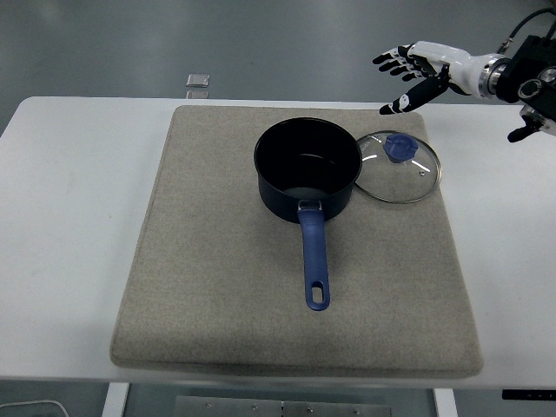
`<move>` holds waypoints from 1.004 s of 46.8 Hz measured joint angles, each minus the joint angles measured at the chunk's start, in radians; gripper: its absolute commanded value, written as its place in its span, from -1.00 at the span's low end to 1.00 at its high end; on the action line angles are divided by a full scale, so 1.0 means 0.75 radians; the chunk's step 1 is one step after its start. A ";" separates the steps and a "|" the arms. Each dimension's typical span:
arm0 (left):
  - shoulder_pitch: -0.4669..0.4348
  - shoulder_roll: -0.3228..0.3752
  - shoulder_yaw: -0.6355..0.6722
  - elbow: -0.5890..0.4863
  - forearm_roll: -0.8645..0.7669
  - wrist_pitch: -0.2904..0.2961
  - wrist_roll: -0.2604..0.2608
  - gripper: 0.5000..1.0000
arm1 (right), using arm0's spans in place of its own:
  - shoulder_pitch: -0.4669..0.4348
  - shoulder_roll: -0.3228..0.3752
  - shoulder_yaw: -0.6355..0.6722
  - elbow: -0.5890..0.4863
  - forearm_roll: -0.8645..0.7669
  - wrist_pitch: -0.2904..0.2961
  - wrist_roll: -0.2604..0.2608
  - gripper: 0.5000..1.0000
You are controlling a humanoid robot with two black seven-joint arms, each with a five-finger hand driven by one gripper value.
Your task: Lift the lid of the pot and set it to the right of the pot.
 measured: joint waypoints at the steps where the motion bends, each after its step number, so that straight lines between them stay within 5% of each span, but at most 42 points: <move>1: 0.000 0.000 0.000 0.000 0.000 0.000 0.000 1.00 | -0.001 0.002 0.006 0.000 0.029 -0.001 -0.005 0.64; 13: -0.001 0.000 0.000 0.000 0.000 0.000 0.000 1.00 | -0.076 0.039 0.073 -0.041 0.397 -0.067 -0.047 0.64; 28: 0.000 0.000 0.000 0.000 0.000 0.000 0.000 1.00 | -0.202 0.105 0.355 -0.106 0.583 -0.061 -0.048 0.64; 47: -0.001 0.000 0.000 0.000 0.000 0.000 0.000 1.00 | -0.291 0.189 0.444 -0.127 0.919 -0.048 -0.051 0.64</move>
